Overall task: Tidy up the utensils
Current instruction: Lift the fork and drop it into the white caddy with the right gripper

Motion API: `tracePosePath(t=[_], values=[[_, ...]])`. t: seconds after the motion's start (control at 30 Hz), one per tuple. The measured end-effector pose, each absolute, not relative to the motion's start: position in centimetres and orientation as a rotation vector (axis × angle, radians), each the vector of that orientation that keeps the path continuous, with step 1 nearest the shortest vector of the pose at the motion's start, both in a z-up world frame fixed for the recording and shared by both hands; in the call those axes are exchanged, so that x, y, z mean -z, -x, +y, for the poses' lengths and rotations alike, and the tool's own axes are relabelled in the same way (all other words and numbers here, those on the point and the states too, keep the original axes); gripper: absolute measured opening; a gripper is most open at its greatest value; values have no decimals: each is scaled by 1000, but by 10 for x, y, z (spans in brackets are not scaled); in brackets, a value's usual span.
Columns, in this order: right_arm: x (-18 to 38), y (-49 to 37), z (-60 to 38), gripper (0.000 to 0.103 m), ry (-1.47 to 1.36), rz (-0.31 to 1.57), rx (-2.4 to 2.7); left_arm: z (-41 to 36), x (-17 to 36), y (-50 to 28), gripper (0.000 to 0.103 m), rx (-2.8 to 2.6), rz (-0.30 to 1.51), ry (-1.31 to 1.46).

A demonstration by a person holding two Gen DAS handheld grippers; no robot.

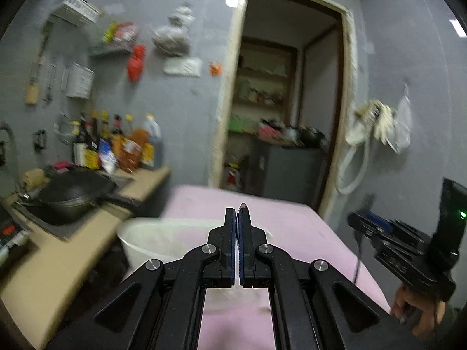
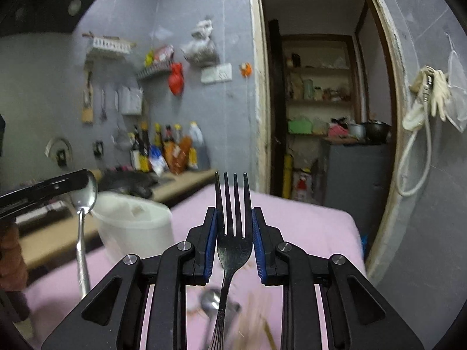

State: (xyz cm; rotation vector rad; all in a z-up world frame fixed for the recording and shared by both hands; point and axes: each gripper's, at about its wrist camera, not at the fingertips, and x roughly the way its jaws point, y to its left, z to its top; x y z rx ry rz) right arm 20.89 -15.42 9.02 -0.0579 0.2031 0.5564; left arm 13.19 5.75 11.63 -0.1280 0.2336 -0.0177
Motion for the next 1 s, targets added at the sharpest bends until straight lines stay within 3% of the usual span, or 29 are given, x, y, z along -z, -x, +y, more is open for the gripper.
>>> tracePosePath(t=[0.2,0.4,0.67,1.0], values=[[-134,-218,-120,20,-6,100,-667,107,-148,-144,0,-158,118,84],[-159,-235,-72,20,-20,10,-731,139,-139,-171,0,-303,91,28],[-136,-251,-33,21,27,-47,-735,152,-107,-191,0,-398,88,-43],[-89,-265,-27,21,45,33,-731,147,-64,-202,0,-388,118,-43]])
